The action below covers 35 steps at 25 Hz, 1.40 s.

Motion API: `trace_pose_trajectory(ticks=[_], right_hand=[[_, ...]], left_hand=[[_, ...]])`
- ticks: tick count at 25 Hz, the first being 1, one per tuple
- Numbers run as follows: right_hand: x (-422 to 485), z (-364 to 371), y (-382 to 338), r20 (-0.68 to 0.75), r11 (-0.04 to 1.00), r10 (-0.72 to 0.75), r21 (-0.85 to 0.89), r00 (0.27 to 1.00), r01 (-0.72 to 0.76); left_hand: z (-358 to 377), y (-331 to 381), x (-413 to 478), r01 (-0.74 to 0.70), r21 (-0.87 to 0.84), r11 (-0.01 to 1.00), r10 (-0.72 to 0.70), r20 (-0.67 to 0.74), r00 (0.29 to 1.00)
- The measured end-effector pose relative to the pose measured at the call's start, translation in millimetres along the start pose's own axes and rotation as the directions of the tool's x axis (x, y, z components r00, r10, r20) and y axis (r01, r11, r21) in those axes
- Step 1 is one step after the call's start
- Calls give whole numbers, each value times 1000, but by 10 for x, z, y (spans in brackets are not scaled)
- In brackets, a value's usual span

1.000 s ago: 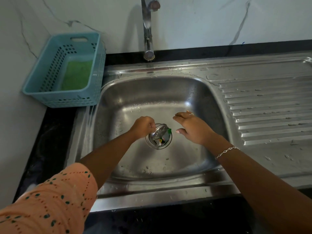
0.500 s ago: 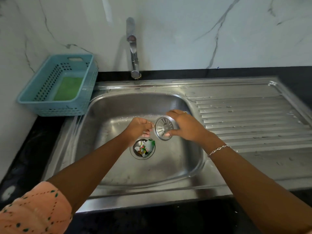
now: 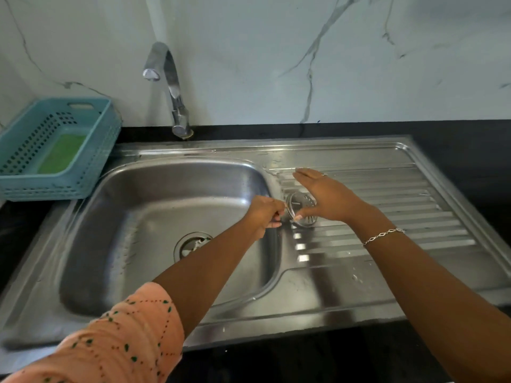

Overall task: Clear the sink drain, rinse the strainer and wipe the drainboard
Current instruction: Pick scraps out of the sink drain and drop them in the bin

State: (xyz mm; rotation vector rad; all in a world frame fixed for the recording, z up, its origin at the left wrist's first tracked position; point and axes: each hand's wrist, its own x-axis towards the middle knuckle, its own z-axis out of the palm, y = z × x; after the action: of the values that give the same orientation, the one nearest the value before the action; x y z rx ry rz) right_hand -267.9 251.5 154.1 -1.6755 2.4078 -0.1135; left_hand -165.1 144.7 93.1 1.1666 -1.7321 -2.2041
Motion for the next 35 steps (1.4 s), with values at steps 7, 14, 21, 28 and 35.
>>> trace_pose_trajectory(ticks=[7, 14, 21, 28, 35], right_hand=[[-132, 169, 312, 95, 998, 42, -55, 995, -37], [-145, 286, 331, 60, 996, 59, -71, 996, -55], [-113, 317, 246, 3, 998, 22, -66, 1000, -22], [31, 380, -33, 20, 996, -68, -51, 997, 69], [301, 552, -564, 30, 980, -187, -70, 982, 188]], left_hand=[[176, -11, 196, 7, 163, 987, 15, -135, 991], [257, -34, 209, -27, 389, 921, 107, -185, 977], [135, -104, 55, -246, 523, 816, 318, -51, 947], [-403, -167, -156, -235, 715, 658, 354, -19, 935], [-1475, -385, -391, -19, 883, 469, 301, -139, 944]])
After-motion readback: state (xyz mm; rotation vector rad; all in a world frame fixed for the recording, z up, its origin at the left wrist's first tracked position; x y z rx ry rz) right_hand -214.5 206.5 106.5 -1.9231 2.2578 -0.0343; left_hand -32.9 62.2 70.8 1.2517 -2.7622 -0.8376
